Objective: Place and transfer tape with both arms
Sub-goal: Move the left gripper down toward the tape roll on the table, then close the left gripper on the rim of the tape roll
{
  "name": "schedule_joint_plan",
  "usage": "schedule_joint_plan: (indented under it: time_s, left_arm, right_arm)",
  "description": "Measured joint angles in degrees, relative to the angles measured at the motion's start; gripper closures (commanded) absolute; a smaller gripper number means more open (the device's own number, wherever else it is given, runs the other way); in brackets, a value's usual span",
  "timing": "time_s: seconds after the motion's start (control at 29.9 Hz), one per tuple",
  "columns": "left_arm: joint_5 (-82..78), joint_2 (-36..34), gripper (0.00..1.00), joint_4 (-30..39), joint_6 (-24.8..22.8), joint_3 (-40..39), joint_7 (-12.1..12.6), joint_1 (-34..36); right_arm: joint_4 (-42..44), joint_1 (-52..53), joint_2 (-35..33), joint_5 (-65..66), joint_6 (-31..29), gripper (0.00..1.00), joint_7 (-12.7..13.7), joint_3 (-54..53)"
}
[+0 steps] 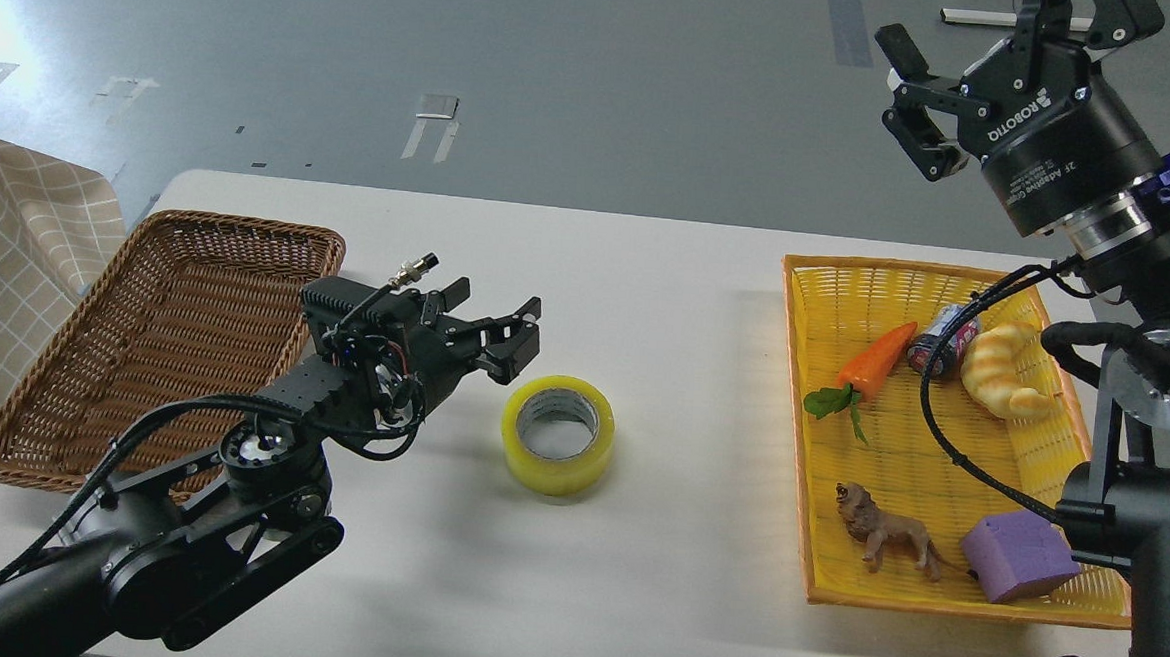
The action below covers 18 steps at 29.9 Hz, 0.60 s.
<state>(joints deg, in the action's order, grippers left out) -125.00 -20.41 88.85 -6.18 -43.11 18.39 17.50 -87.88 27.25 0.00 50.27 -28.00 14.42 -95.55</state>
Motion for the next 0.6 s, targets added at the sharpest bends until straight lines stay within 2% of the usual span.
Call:
schedule_joint_plan:
  time_s: [0.13, 0.37, 0.6]
  left_arm:
    - [0.0, 0.8, 0.16, -0.4, 0.0, 0.9, 0.4, -0.6]
    - [0.0, 1.1, 0.16, -2.0, -0.1, 4.4, 2.7, -0.8]
    - [0.0, 0.7, 0.16, -4.8, -0.1, 5.0, 2.9, -0.5]
  right_arm:
    - [0.0, 0.0, 0.0, 0.0, 0.0, 0.01, 0.0, 0.0]
    - [0.0, -0.2, 0.0, 0.1, 0.0, 0.01, 0.0, 0.1]
    - [0.0, -0.6, 0.0, 0.1, 0.0, 0.01, 0.0, -0.3]
